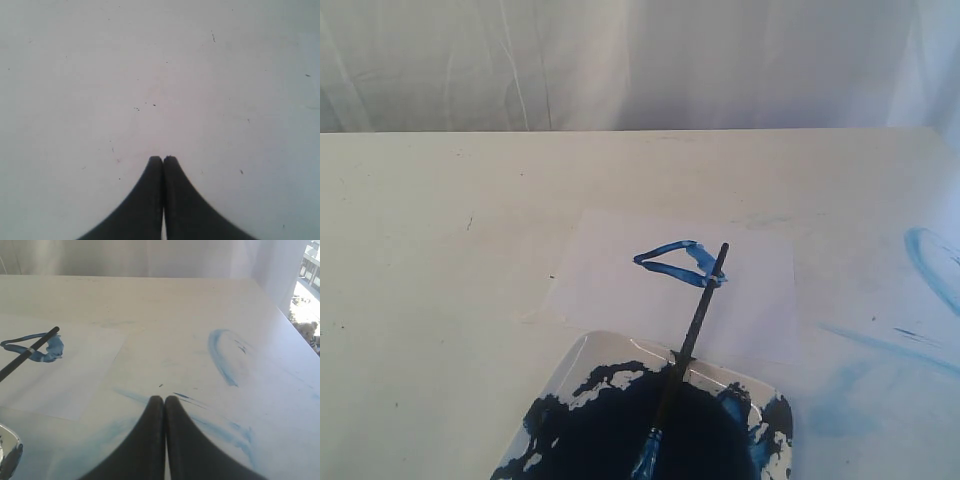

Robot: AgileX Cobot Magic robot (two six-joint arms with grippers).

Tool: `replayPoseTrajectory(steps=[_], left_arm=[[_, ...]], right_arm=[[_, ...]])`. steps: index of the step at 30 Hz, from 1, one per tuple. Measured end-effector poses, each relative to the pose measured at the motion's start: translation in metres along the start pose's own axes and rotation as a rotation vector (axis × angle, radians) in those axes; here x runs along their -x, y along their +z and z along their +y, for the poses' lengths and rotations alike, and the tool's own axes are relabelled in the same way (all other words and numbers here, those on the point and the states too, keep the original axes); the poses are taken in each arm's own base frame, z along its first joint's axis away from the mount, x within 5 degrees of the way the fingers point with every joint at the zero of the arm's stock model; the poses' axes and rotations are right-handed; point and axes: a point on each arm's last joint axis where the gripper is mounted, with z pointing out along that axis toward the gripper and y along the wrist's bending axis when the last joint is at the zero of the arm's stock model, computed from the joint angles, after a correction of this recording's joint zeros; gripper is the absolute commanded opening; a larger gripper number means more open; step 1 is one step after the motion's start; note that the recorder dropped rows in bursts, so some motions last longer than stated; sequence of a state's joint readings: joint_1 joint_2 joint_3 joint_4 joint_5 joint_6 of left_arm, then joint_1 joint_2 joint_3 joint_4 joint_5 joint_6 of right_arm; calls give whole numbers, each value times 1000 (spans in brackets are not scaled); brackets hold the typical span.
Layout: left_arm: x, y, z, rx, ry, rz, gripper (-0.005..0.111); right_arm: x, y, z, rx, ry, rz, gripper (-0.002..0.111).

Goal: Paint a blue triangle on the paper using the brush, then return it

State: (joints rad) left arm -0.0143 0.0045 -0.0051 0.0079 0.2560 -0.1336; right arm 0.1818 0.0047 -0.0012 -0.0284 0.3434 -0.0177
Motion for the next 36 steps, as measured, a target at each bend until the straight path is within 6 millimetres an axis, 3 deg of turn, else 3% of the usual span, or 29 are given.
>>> replayPoseTrajectory(steps=[6, 36], left_arm=[[0, 0, 0, 2, 86, 0, 0], [2, 0, 0, 4, 92, -20, 0]], right_arm=[[0, 0, 0, 0, 0, 0, 0], [0, 0, 0, 0, 0, 0, 0]])
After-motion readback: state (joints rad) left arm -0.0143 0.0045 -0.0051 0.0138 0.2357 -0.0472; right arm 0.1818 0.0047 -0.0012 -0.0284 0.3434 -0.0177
